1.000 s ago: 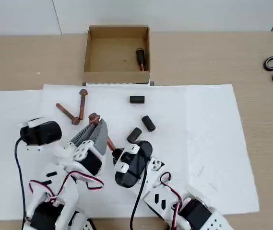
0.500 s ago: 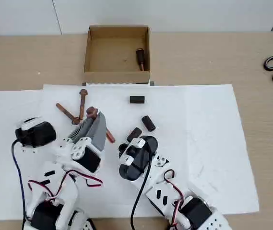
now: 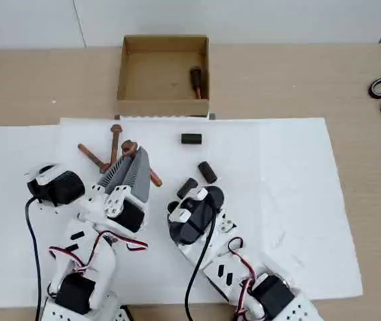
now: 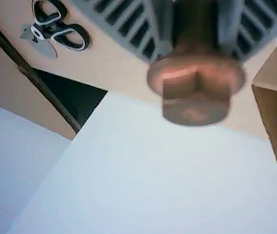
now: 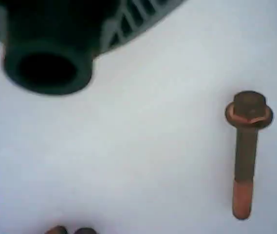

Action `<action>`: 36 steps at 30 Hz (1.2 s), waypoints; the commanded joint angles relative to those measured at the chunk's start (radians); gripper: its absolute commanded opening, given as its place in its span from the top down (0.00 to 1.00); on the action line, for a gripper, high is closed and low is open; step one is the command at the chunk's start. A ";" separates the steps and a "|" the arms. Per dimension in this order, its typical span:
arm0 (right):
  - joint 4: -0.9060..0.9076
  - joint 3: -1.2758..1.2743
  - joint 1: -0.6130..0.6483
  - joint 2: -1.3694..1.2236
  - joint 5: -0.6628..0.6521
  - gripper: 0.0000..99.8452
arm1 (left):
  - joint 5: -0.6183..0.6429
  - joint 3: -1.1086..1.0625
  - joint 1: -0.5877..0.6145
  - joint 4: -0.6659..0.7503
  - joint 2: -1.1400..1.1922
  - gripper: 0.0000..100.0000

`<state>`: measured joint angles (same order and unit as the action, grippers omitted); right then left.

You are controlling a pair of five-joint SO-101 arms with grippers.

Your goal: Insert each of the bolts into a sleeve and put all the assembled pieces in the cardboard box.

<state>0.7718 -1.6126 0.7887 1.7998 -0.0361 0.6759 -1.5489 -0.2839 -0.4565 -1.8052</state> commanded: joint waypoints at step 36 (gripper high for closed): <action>-0.128 -0.023 -0.096 0.012 -0.052 1.00 | -0.009 -0.062 -0.137 -0.069 -0.011 0.99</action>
<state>0.6644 -1.6663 0.7073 1.7983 -0.0790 0.6759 -1.6134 -0.4189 -0.5286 -1.8052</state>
